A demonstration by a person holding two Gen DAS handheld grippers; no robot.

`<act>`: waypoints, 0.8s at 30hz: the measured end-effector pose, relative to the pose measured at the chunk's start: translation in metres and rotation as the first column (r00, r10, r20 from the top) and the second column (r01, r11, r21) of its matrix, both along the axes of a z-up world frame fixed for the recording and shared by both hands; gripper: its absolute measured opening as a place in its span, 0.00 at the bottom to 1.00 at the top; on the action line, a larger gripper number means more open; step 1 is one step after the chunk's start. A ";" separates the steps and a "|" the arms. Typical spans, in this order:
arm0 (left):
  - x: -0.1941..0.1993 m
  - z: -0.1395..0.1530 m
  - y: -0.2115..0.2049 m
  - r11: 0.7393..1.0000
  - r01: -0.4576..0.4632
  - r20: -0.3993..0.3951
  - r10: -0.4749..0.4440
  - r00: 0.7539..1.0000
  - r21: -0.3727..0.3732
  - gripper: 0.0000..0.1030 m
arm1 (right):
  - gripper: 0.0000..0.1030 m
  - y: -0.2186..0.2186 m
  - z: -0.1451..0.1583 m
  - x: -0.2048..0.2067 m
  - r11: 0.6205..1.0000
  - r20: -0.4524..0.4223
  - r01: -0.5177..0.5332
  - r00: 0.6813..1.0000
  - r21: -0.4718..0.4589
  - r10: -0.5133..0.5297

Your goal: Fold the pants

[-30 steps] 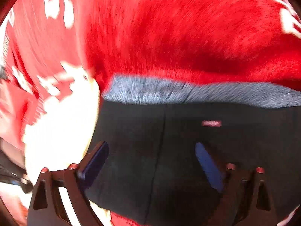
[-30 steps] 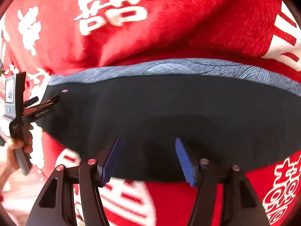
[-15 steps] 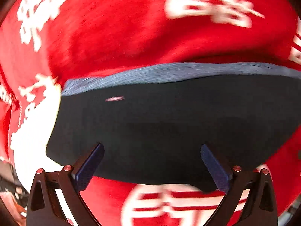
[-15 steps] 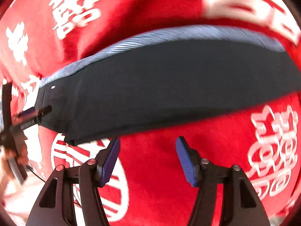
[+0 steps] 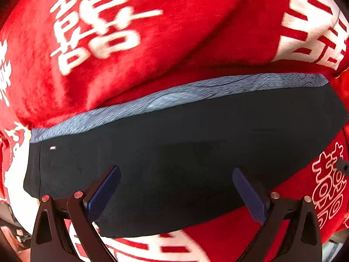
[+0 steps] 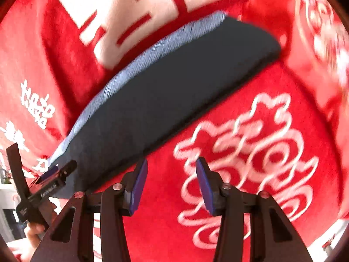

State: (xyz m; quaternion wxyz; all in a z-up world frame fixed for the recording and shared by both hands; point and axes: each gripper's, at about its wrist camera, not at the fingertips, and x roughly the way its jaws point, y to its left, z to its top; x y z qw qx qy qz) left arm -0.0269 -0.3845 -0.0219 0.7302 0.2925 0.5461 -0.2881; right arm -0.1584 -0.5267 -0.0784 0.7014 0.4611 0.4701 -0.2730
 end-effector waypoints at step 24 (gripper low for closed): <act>-0.049 -0.047 -0.093 1.000 0.005 0.053 -0.007 0.999 0.027 1.00 | 0.58 -0.088 -0.061 -0.042 0.972 0.323 0.233 0.918 0.032 -0.230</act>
